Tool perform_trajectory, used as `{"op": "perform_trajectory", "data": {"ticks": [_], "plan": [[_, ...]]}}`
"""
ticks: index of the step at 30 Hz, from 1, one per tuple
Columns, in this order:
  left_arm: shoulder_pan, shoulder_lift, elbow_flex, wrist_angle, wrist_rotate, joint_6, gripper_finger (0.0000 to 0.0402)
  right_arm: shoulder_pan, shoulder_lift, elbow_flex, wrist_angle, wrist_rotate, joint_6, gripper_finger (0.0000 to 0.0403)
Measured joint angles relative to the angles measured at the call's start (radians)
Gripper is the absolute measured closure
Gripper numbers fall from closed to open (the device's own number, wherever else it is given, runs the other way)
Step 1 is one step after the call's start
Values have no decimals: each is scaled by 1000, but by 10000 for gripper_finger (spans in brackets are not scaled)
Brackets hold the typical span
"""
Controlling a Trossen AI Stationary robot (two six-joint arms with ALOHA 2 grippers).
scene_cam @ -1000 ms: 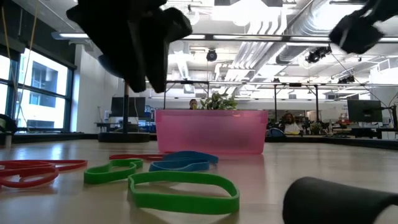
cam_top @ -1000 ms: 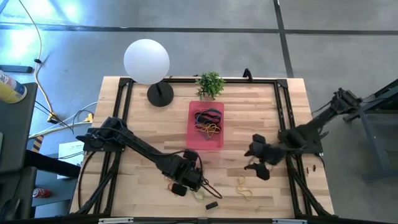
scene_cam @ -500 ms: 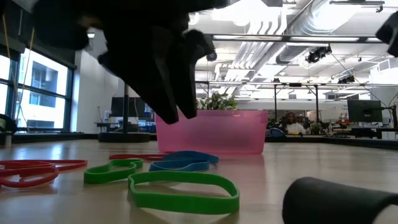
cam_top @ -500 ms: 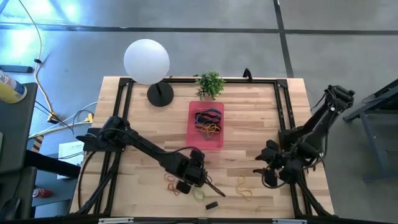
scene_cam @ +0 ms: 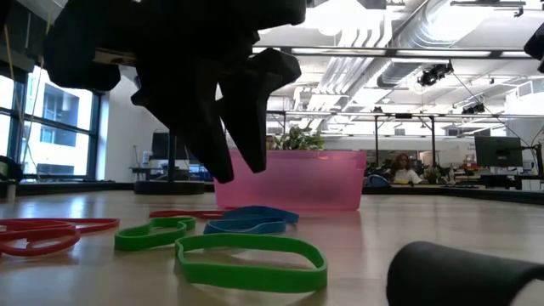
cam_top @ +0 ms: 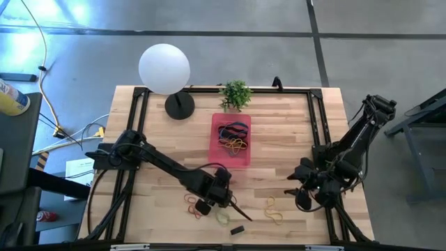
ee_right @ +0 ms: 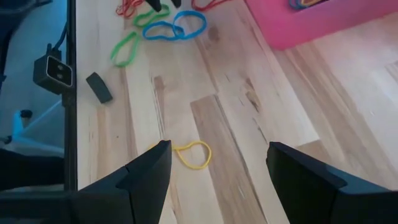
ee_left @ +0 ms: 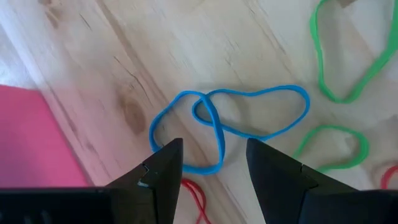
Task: Pick and place rubber bands into bin
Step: Put the blue rubber band into the red bin
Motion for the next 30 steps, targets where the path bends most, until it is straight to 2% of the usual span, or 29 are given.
{"op": "perform_trajectory", "data": {"ticks": [23, 30], "plan": [[31, 64, 0, 15, 63, 13, 236, -3, 0, 0, 4, 42, 0, 151], [55, 64, 0, 14, 118, 12, 236, -3, 0, 0, 4, 51, 0, 151]]}}
